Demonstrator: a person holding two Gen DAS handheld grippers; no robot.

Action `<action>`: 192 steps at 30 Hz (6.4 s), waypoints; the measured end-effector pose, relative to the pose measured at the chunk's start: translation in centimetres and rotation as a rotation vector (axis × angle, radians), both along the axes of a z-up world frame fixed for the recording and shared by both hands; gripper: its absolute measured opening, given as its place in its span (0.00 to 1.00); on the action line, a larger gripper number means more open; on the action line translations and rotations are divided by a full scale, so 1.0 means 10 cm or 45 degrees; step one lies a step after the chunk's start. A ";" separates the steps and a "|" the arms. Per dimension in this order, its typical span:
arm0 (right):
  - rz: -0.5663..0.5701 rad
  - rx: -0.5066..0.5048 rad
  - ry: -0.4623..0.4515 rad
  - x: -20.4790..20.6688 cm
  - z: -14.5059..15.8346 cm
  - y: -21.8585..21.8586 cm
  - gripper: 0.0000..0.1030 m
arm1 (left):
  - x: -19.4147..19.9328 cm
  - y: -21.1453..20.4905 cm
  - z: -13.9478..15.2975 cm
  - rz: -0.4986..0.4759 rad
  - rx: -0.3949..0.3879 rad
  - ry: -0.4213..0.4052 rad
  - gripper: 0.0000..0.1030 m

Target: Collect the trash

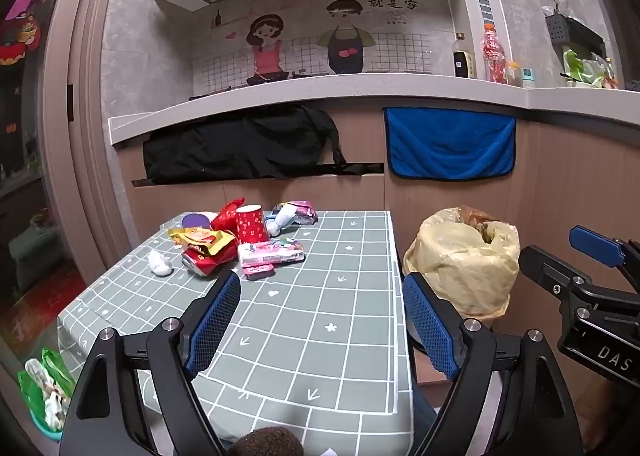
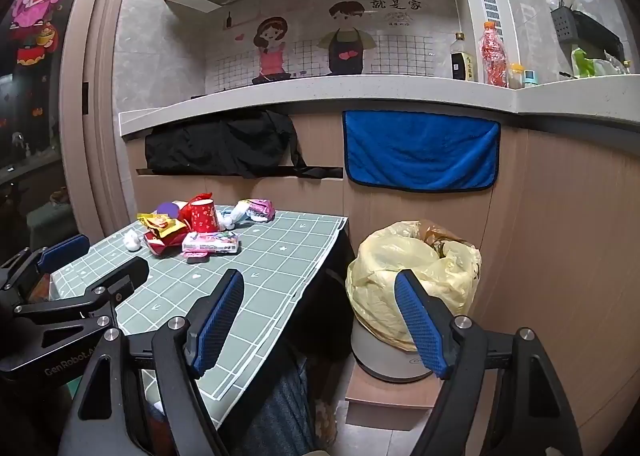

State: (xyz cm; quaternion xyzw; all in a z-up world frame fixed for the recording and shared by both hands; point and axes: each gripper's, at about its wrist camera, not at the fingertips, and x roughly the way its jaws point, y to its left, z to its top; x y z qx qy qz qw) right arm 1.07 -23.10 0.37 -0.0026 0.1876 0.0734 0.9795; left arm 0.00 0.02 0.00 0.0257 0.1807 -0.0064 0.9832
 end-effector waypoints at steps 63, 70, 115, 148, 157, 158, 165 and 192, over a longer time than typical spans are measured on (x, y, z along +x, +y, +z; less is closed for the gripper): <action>-0.050 0.011 -0.040 -0.10 0.05 -0.03 0.73 | 0.01 -0.10 0.17 -0.016 -0.006 -0.042 0.81; -0.047 0.011 -0.035 -0.10 0.05 -0.03 0.73 | 0.00 -0.10 0.16 -0.016 -0.006 -0.042 0.81; 0.090 -0.059 0.037 0.73 0.15 0.52 0.73 | 0.95 1.14 0.09 0.110 -0.113 0.045 0.81; 0.294 -0.079 0.331 2.54 -0.43 1.85 0.72 | 2.83 3.41 -1.06 0.451 -0.496 0.553 0.67; 0.489 -0.074 0.366 2.69 -0.37 2.20 0.72 | 2.79 3.50 -1.03 0.414 -0.557 0.565 0.16; 0.503 -0.074 0.368 2.71 -0.36 2.25 0.72 | 2.75 3.51 -0.97 0.411 -0.554 0.539 0.15; 0.727 -0.113 0.393 2.87 -0.39 2.84 0.72 | 2.40 3.59 -0.69 0.406 -0.534 0.408 0.10; 0.801 -0.132 0.425 3.12 -0.42 3.07 0.09 | 2.73 3.68 -1.09 0.385 -0.634 0.560 0.53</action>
